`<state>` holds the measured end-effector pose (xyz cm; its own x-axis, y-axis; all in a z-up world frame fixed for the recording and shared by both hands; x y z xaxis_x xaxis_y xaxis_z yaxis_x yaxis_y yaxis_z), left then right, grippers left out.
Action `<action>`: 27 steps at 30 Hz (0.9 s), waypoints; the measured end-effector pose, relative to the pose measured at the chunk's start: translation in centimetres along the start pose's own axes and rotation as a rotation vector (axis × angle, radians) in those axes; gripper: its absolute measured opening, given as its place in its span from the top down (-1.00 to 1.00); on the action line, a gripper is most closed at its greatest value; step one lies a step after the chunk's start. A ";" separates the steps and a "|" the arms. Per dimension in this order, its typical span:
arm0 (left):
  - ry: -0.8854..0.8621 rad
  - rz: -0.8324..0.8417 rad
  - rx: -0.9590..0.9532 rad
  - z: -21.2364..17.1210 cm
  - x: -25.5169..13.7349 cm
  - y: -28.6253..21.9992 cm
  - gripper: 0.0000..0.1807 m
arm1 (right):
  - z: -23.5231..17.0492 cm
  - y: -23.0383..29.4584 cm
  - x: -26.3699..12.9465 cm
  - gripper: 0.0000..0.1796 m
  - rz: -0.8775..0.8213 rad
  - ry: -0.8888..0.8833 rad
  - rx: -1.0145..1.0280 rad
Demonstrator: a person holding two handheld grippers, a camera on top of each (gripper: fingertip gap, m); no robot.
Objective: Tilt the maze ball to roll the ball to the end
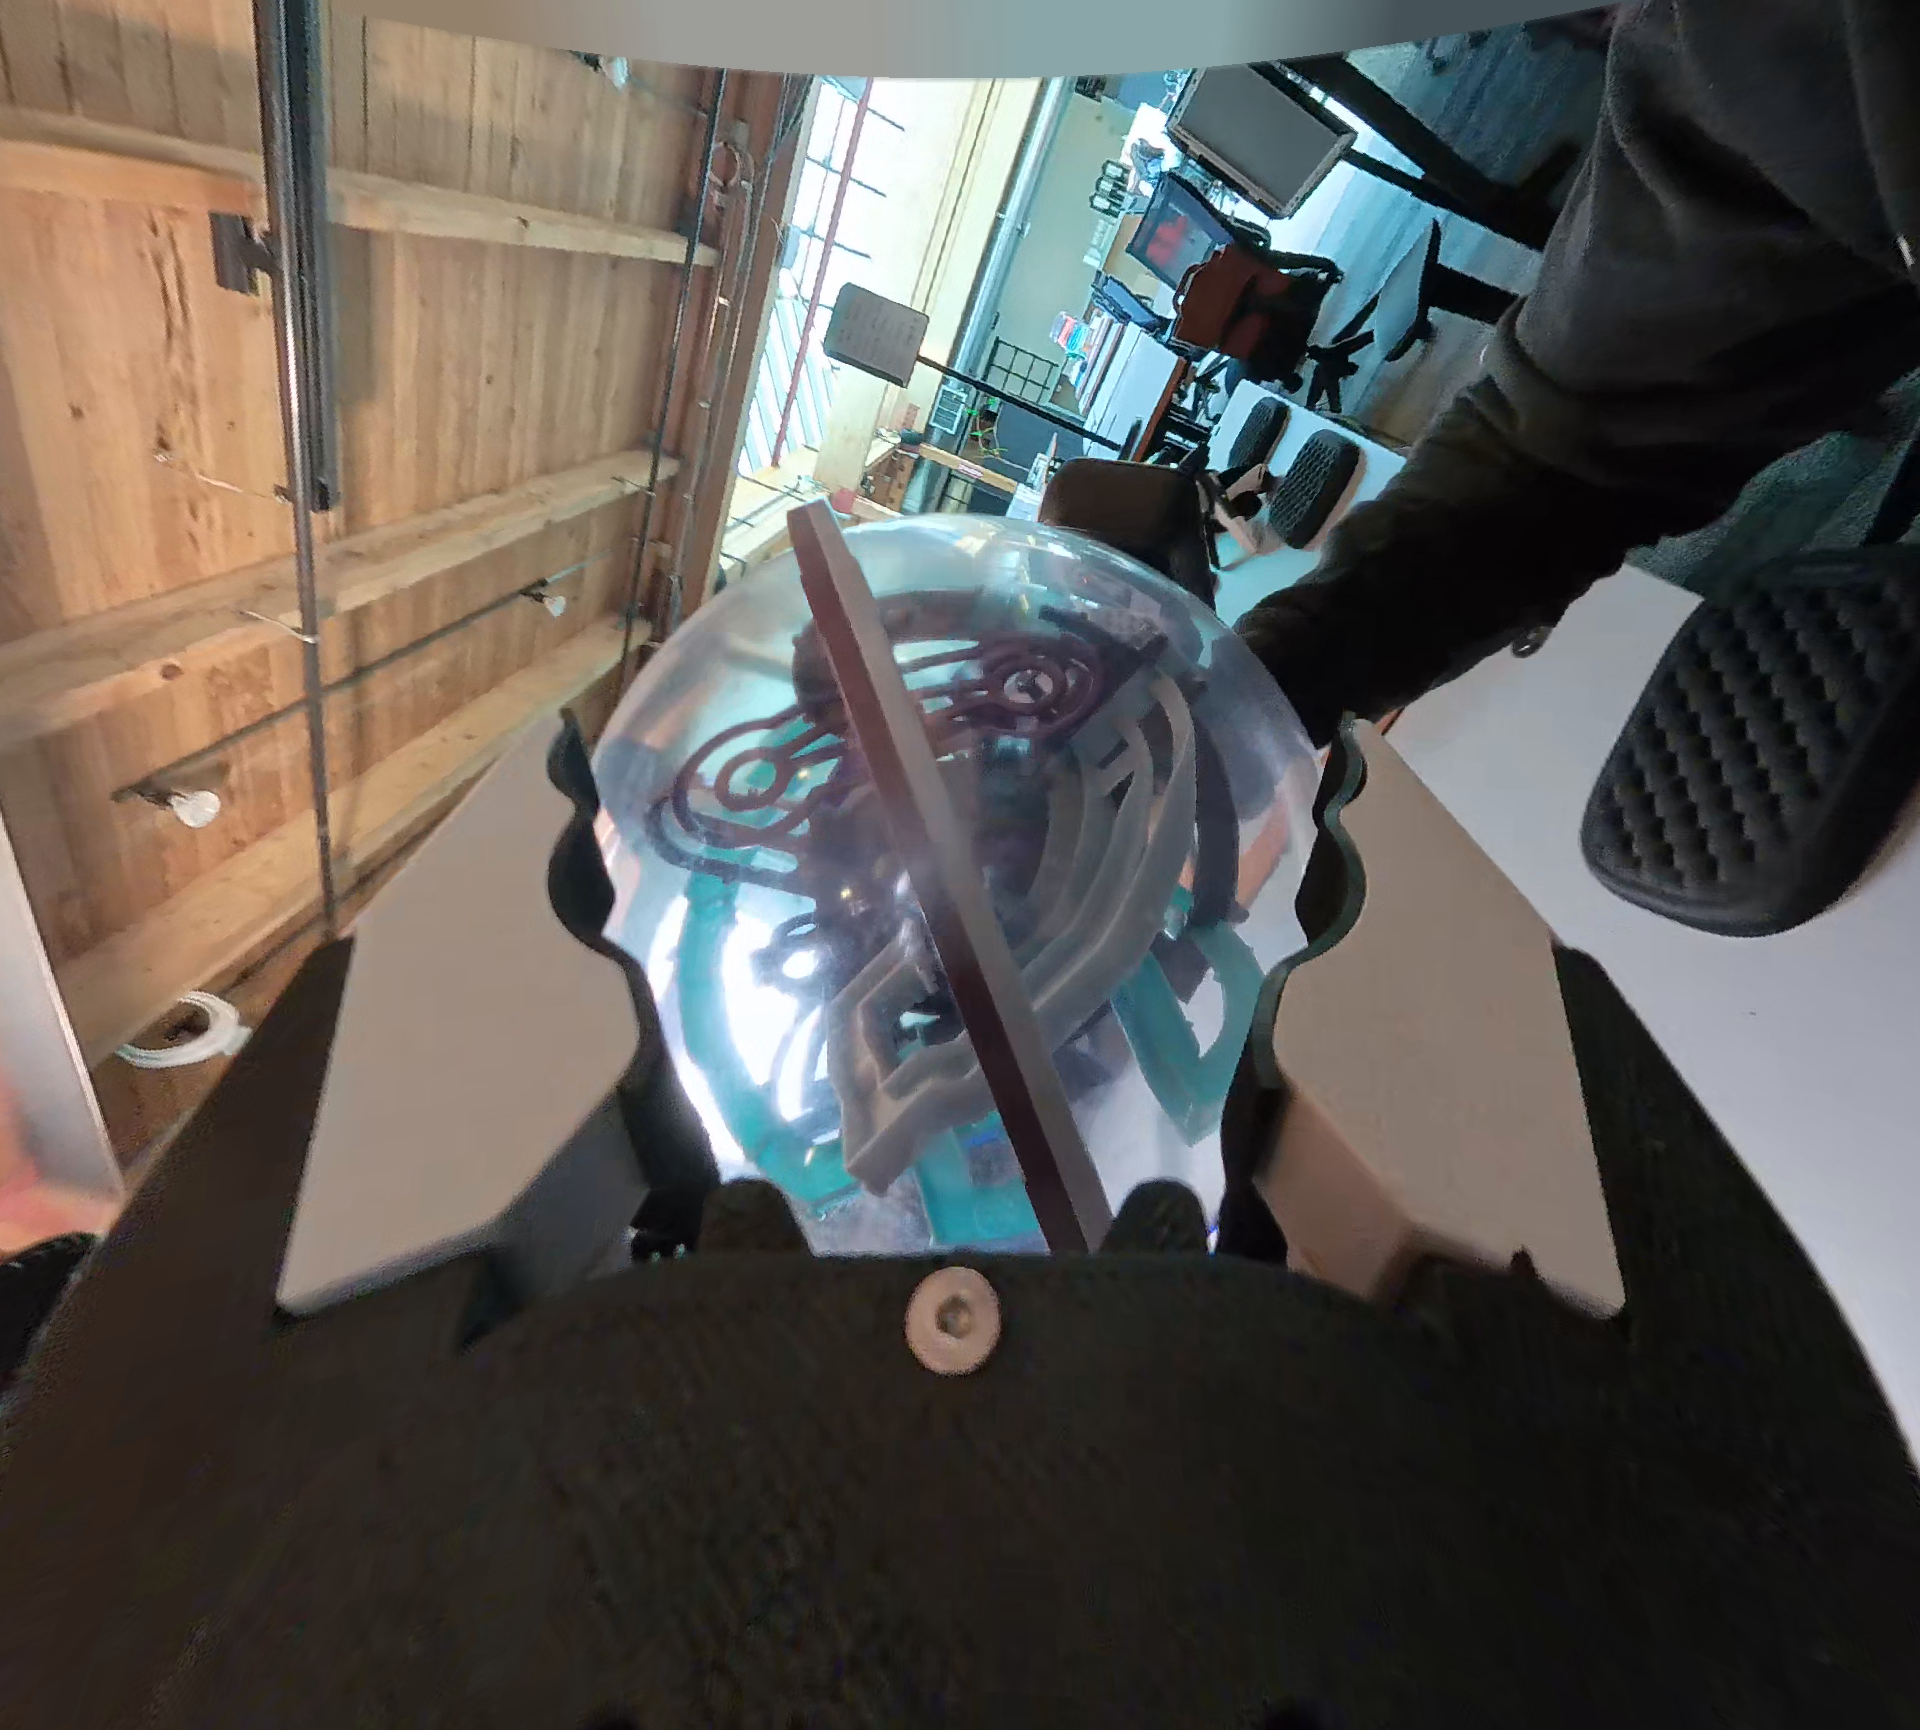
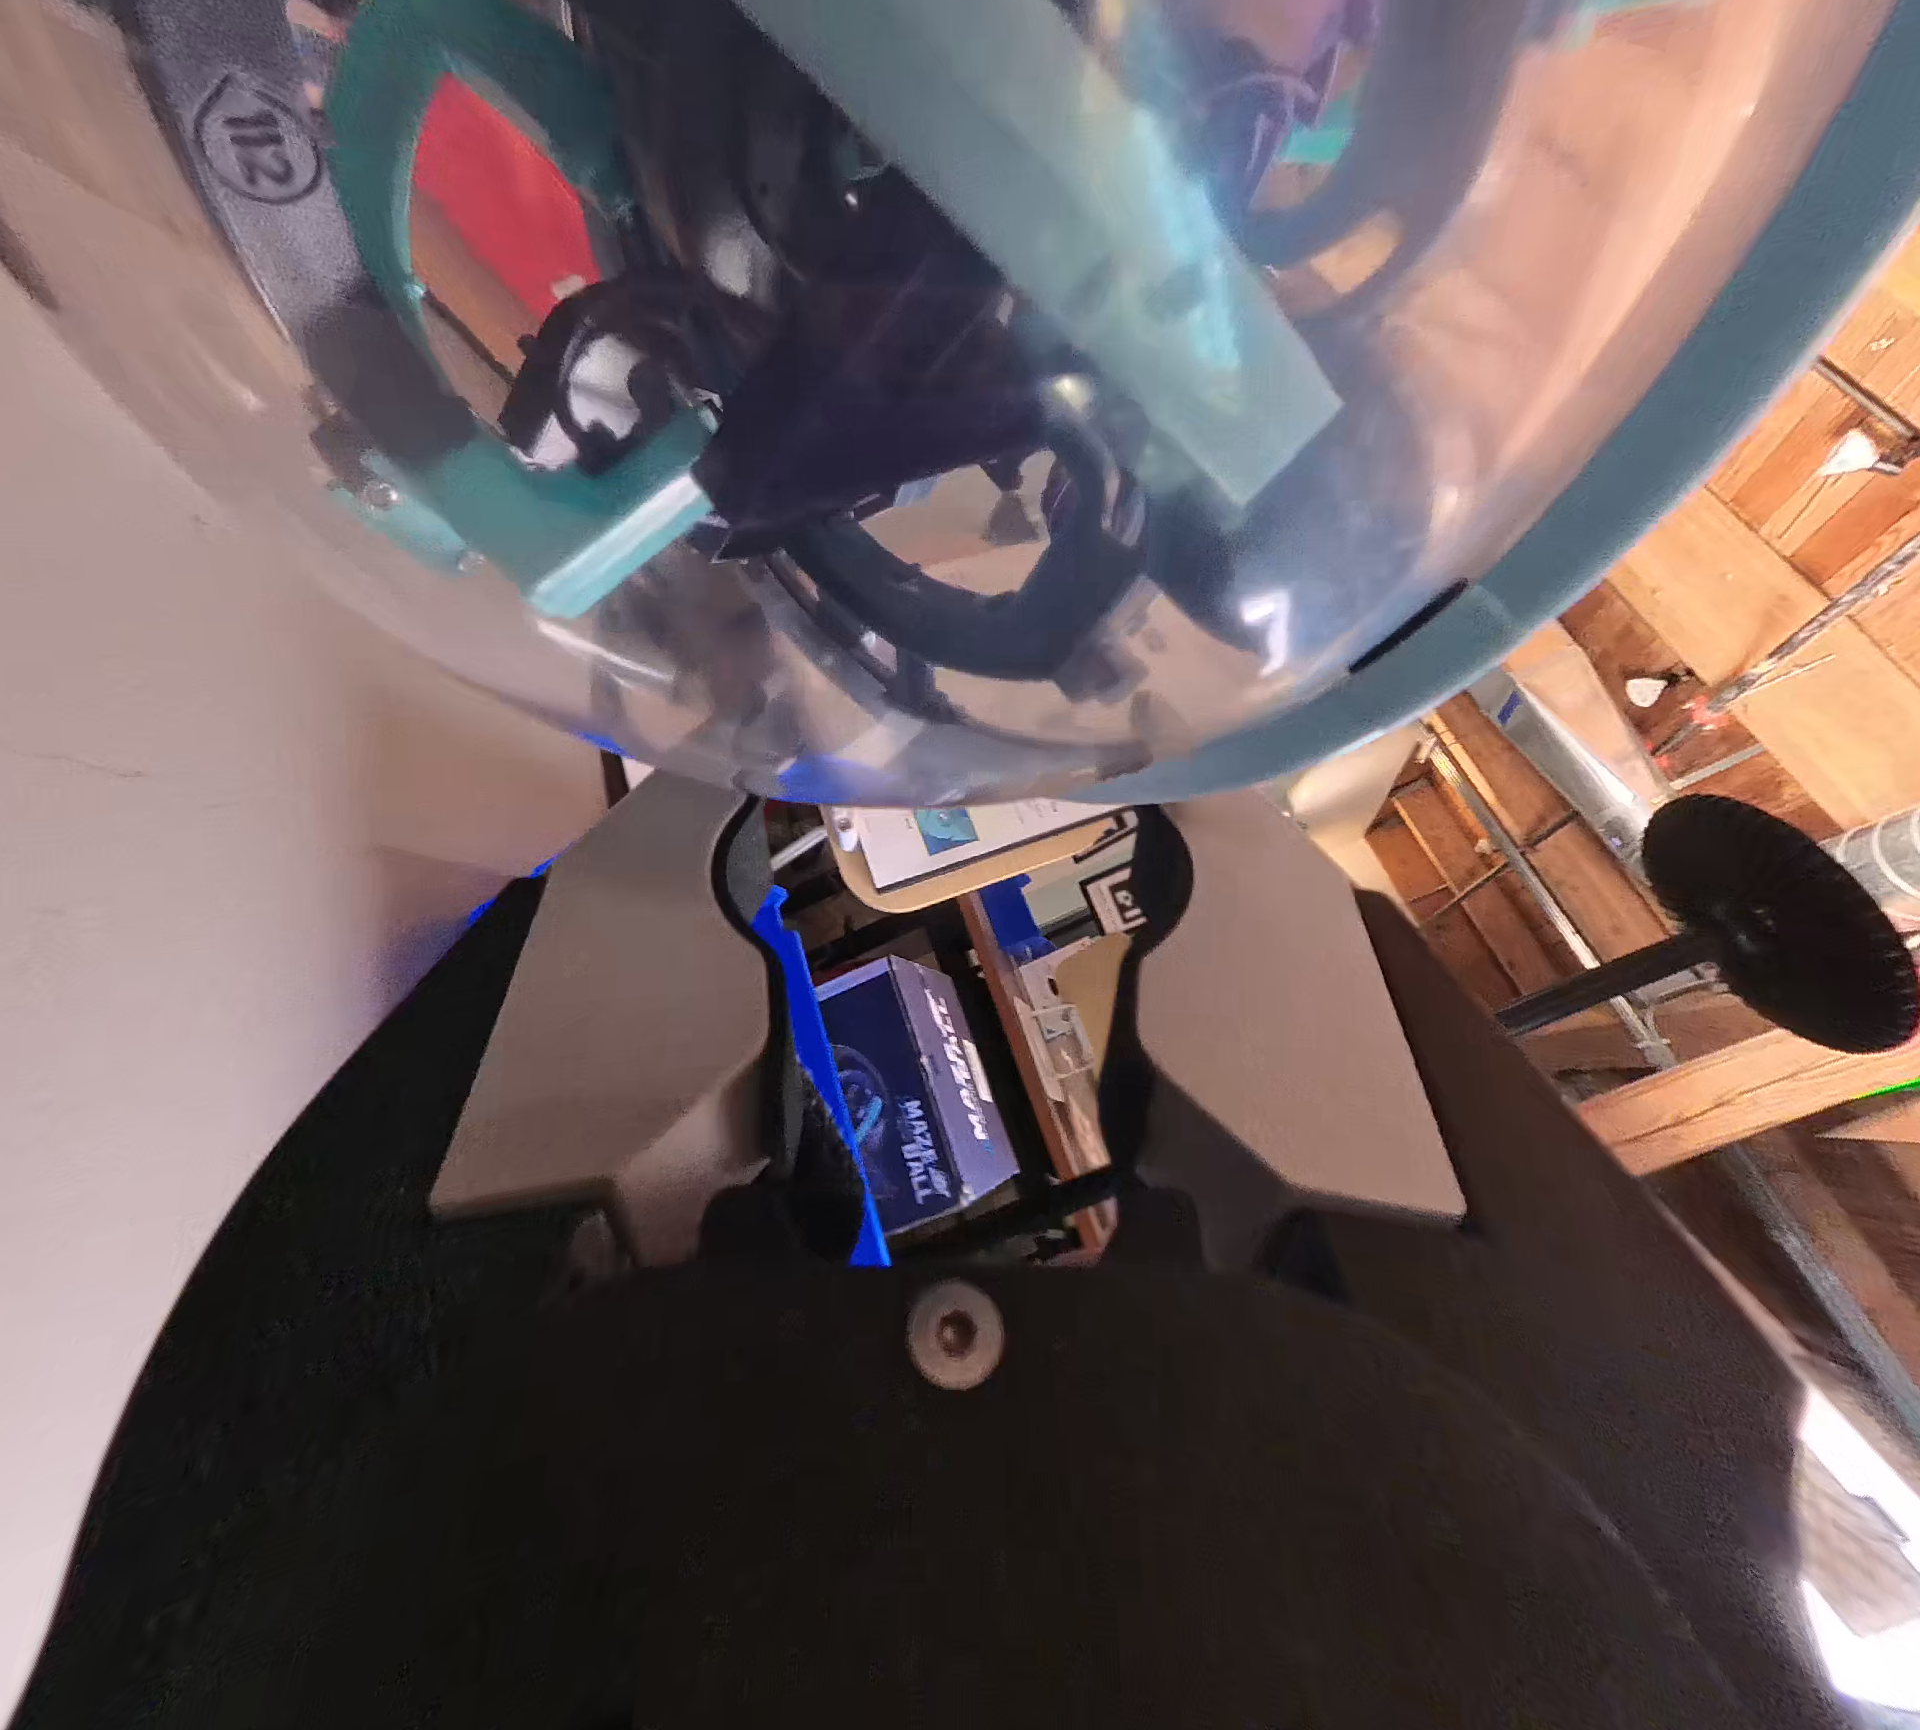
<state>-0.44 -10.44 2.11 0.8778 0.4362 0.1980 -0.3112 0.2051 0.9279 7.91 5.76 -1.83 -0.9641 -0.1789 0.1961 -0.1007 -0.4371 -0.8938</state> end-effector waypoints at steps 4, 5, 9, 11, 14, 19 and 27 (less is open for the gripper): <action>-0.012 0.009 0.095 0.6 0.4 -0.1 -0.50 | 0.7 -1.2 -0.1 0.27 -0.005 0.007 -0.062; -0.015 0.012 0.116 0.8 0.5 -0.1 -0.50 | 0.9 -1.4 -0.1 0.28 -0.005 0.007 -0.073; -0.012 0.010 0.179 1.4 0.9 -0.1 -0.49 | 1.5 -2.1 -0.1 0.28 -0.008 0.010 -0.106; -0.003 -0.001 0.201 1.7 1.0 -0.1 -0.50 | 1.7 -2.3 0.0 0.28 -0.009 0.007 -0.107; 0.032 -0.031 0.223 2.0 1.4 0.0 -0.50 | 1.6 -2.2 0.2 0.29 -0.021 -0.006 -0.084; 0.084 -0.082 0.248 2.4 1.9 0.0 -0.49 | 1.4 -1.9 0.5 0.31 -0.039 -0.036 -0.044; 0.166 -0.135 0.185 2.6 2.4 0.4 -0.49 | 0.6 -0.7 0.8 0.33 -0.058 -0.072 0.070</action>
Point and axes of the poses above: each gripper's, where its closed fingertips meet, x out along the fingers, z out of its top, y = z × x across the jaws, the point moved 8 cm from there along -x, back along the fingers, and after that the axes turned 9 degrees about -y, right-handed, at the moved point
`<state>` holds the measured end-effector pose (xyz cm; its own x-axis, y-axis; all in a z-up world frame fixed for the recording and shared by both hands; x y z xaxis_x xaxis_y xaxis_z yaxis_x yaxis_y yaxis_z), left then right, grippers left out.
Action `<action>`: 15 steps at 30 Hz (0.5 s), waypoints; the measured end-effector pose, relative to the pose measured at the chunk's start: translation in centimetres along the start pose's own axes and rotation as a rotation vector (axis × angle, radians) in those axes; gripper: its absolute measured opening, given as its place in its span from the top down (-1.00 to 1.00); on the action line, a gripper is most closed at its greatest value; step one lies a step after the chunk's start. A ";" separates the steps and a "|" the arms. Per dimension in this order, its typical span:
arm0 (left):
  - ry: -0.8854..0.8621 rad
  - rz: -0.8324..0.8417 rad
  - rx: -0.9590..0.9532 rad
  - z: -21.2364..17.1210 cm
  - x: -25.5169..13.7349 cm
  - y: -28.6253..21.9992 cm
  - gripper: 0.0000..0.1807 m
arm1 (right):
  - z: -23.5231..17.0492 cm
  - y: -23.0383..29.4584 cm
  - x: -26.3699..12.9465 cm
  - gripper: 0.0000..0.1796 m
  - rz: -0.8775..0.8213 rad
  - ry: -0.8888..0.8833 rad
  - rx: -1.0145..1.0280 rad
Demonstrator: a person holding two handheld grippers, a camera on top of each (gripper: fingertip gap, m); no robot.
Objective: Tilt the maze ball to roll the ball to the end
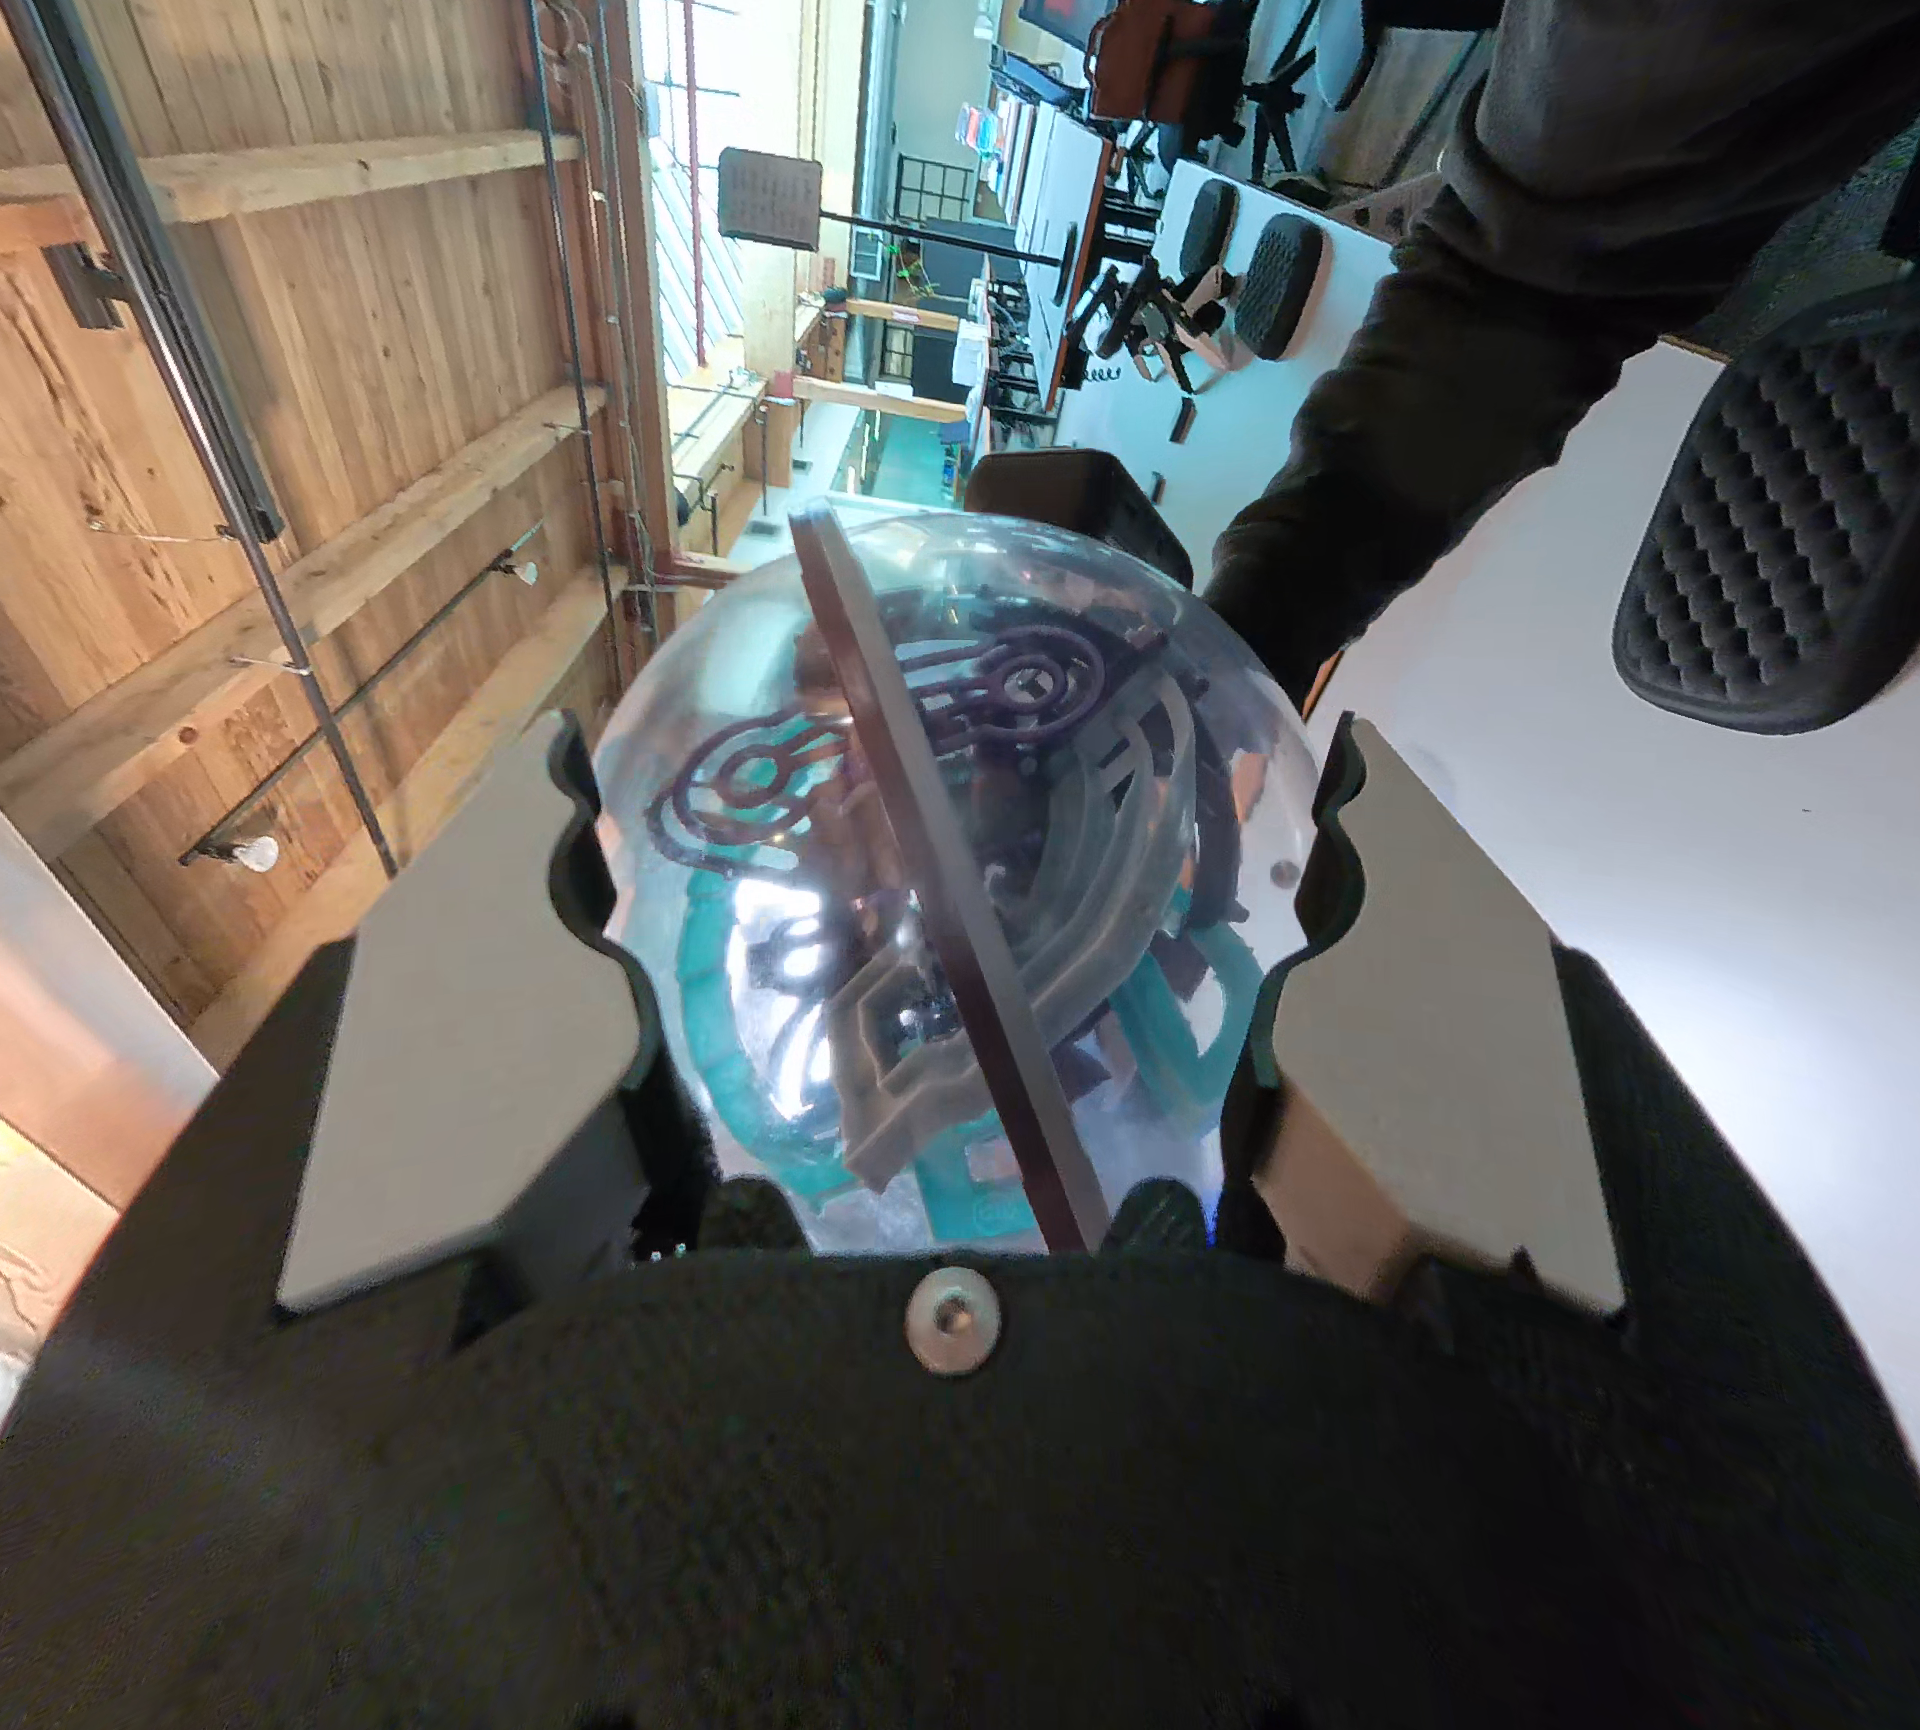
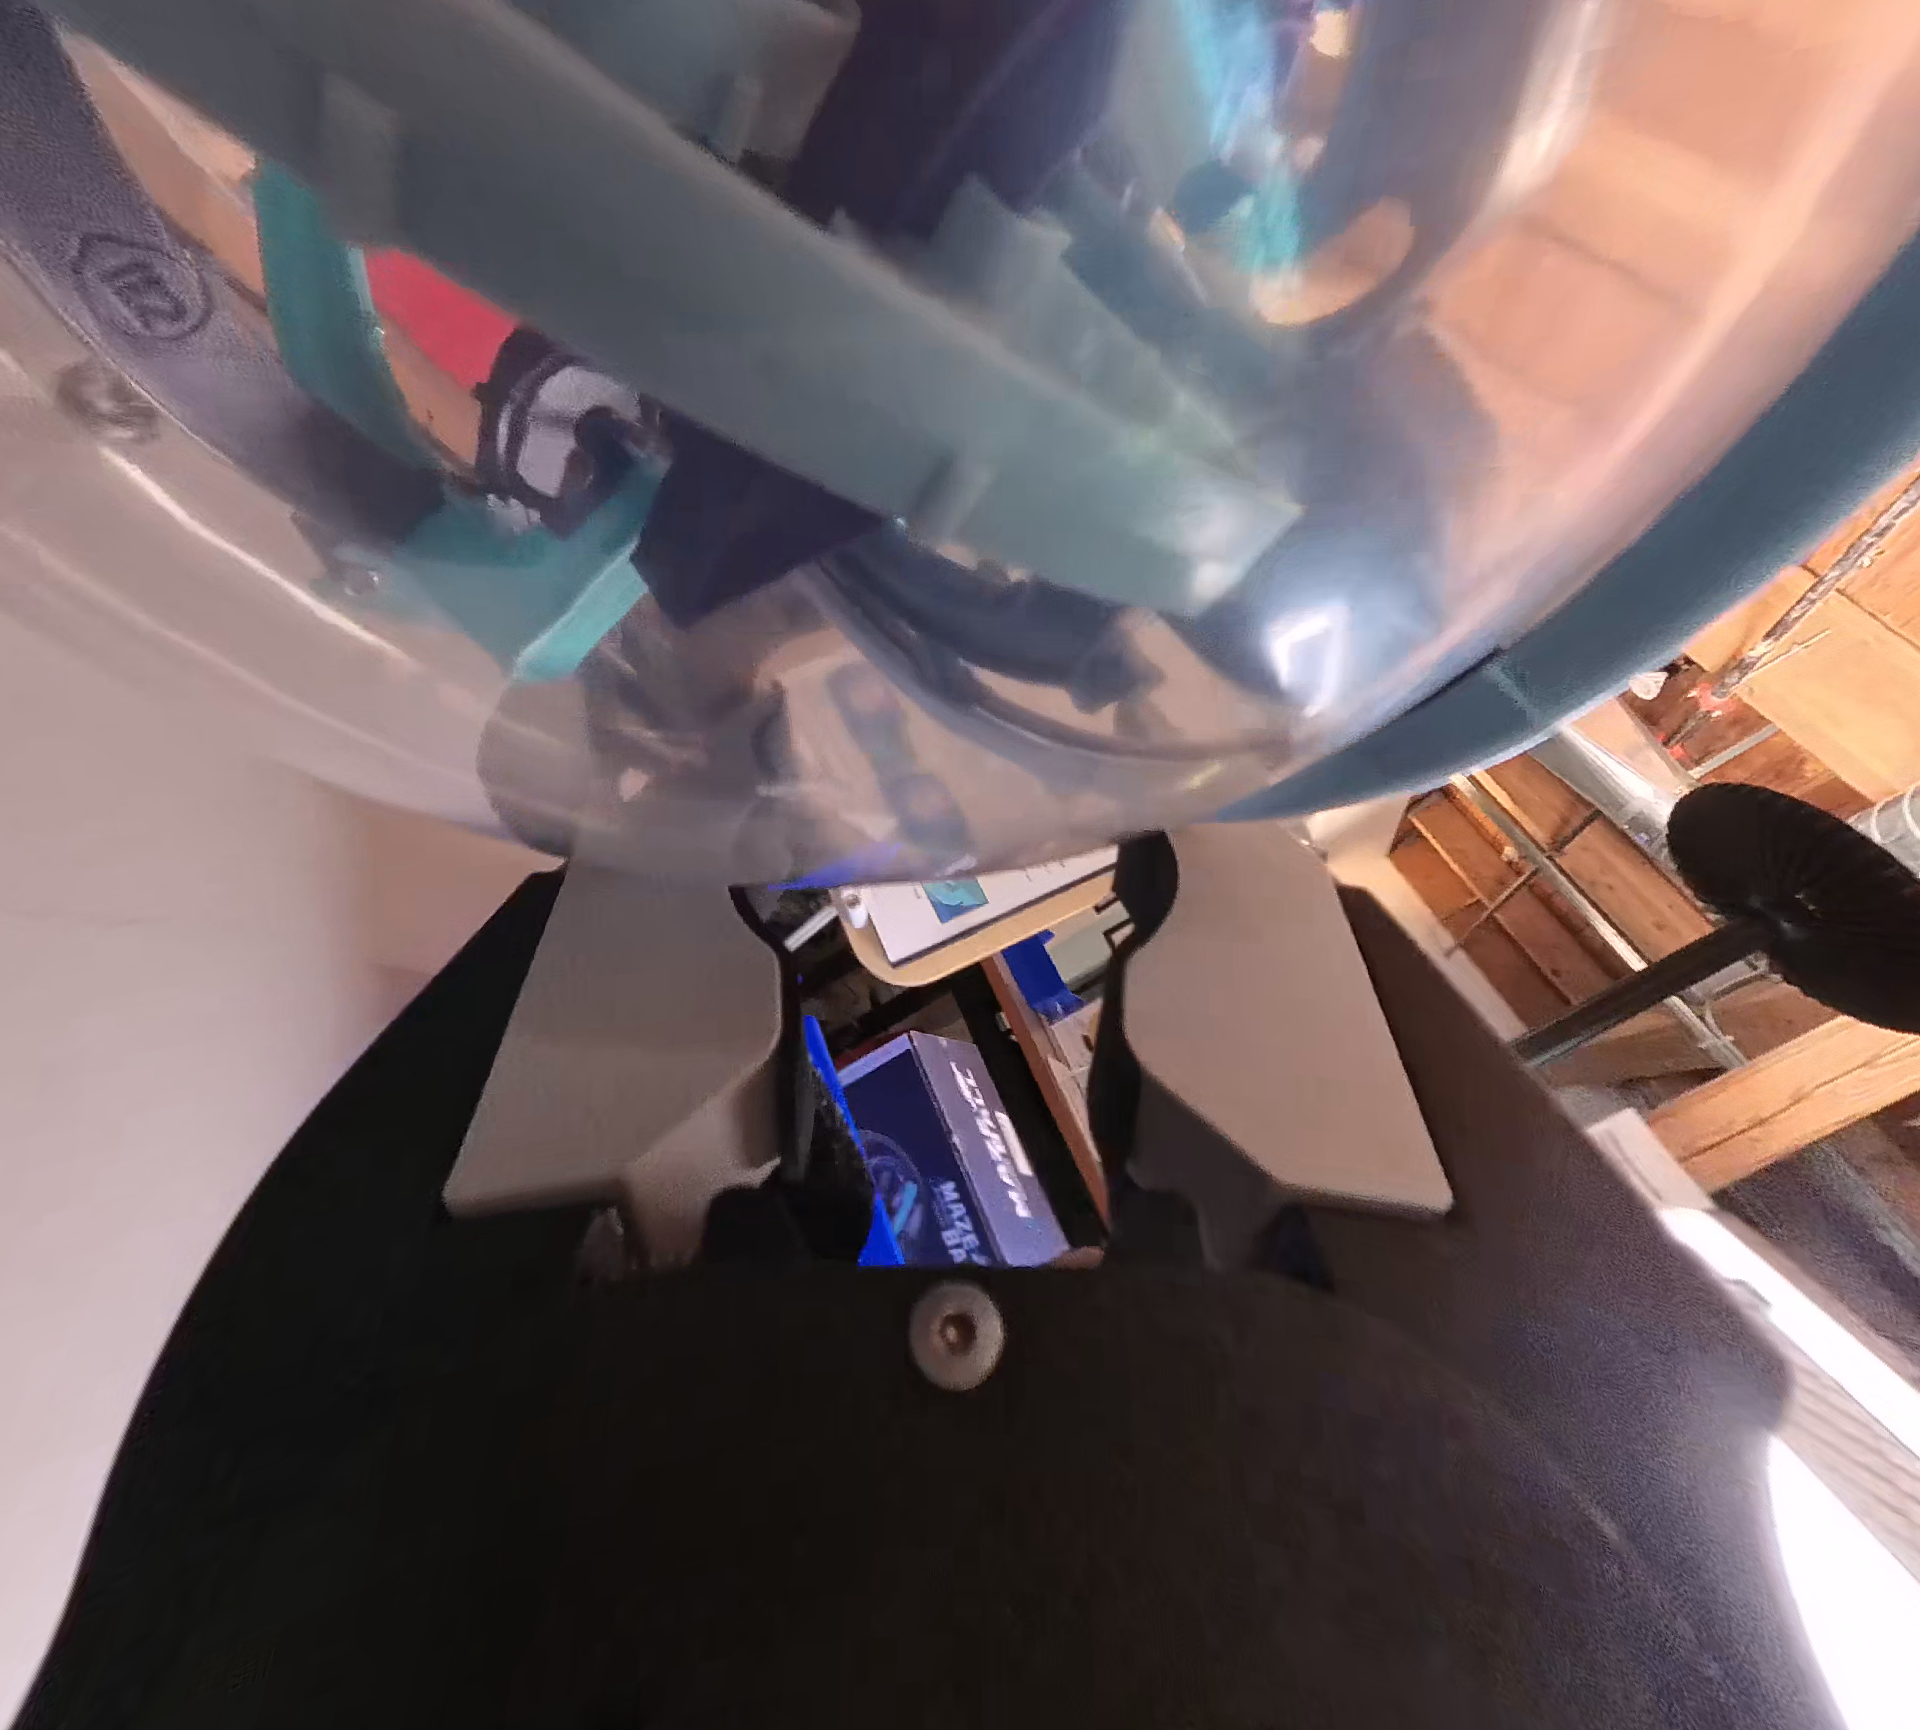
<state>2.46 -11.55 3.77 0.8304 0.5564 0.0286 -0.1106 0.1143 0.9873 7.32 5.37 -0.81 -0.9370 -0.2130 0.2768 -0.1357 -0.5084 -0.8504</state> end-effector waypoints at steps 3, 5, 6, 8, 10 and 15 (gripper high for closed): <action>0.042 -0.028 -0.033 0.1 0.3 0.2 -0.49 | -0.4 0.7 0.2 0.34 -0.006 -0.017 0.056; 0.070 -0.051 -0.046 0.1 0.4 0.2 -0.49 | -0.7 1.2 0.4 0.35 -0.011 -0.029 0.091; 0.083 -0.062 -0.047 0.2 0.5 0.1 -0.49 | -0.8 1.4 0.4 0.36 -0.015 -0.034 0.104; 0.102 -0.080 -0.040 0.2 0.7 0.0 -0.49 | -1.0 1.7 0.6 0.36 -0.020 -0.043 0.126; 0.113 -0.091 -0.032 0.3 0.8 -0.1 -0.49 | -1.1 2.0 0.8 0.36 -0.020 -0.048 0.144; 0.122 -0.102 -0.016 0.3 1.0 -0.2 -0.49 | -1.2 2.1 1.1 0.36 -0.024 -0.057 0.154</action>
Point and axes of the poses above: each gripper's, where its closed fingertips meet, x out along the fingers, z out of its top, y = z × x across the jaws, the point moved 8 cm from there along -x, back along the fingers, and after that the axes turned 9 degrees about -y, right-handed, at the moved point
